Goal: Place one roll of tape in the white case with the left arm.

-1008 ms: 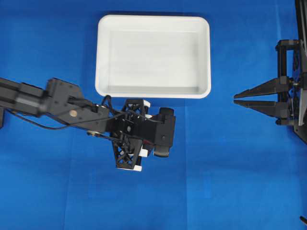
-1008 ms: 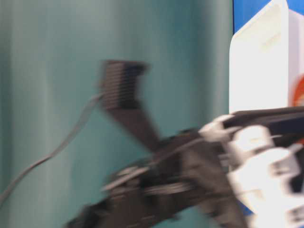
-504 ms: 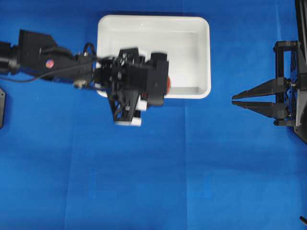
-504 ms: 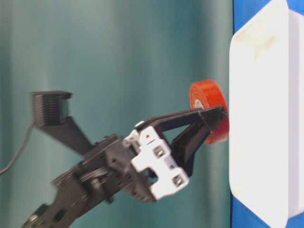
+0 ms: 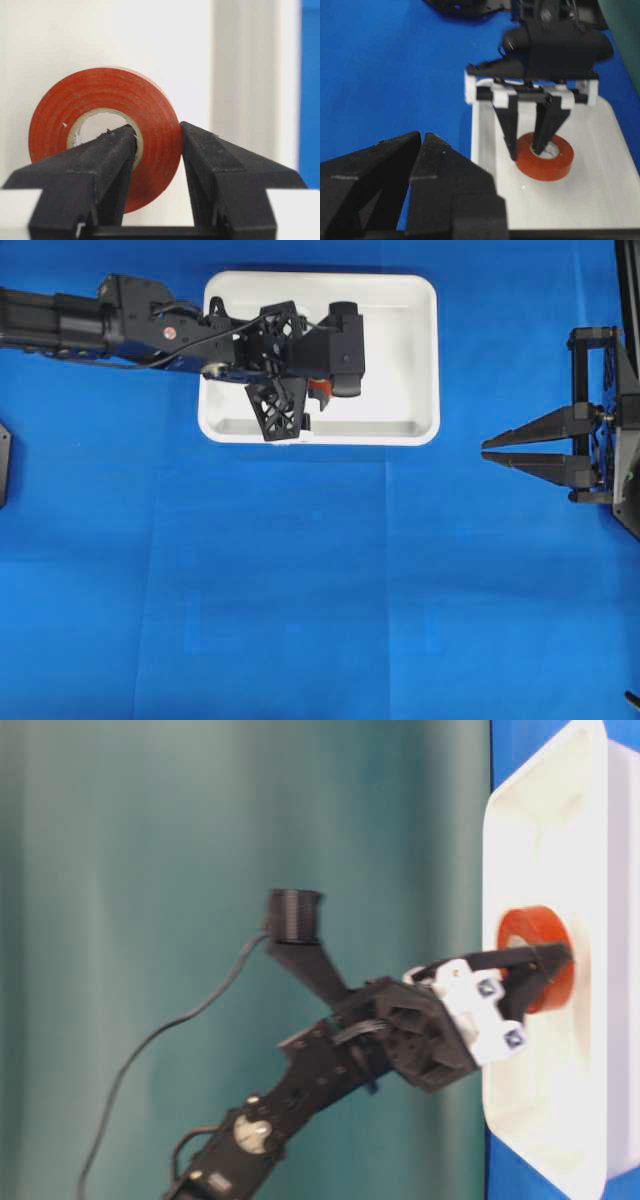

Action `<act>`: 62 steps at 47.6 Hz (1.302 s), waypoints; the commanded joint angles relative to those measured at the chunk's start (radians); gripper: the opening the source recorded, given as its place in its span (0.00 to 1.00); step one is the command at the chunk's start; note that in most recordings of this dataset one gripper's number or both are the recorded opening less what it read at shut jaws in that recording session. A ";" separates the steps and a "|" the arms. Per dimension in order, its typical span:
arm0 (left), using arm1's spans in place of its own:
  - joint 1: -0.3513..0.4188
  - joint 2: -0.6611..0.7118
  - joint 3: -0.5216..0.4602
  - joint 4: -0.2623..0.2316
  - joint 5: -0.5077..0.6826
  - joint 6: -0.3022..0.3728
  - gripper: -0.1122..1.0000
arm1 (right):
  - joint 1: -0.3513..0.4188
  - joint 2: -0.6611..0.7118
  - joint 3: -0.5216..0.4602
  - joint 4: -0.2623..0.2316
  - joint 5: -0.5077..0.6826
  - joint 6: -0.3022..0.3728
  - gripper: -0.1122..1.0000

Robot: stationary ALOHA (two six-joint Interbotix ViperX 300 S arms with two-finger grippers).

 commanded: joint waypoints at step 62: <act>-0.149 -0.574 0.290 -0.032 -0.270 -0.067 0.73 | -0.002 0.006 -0.012 -0.002 0.006 0.002 0.00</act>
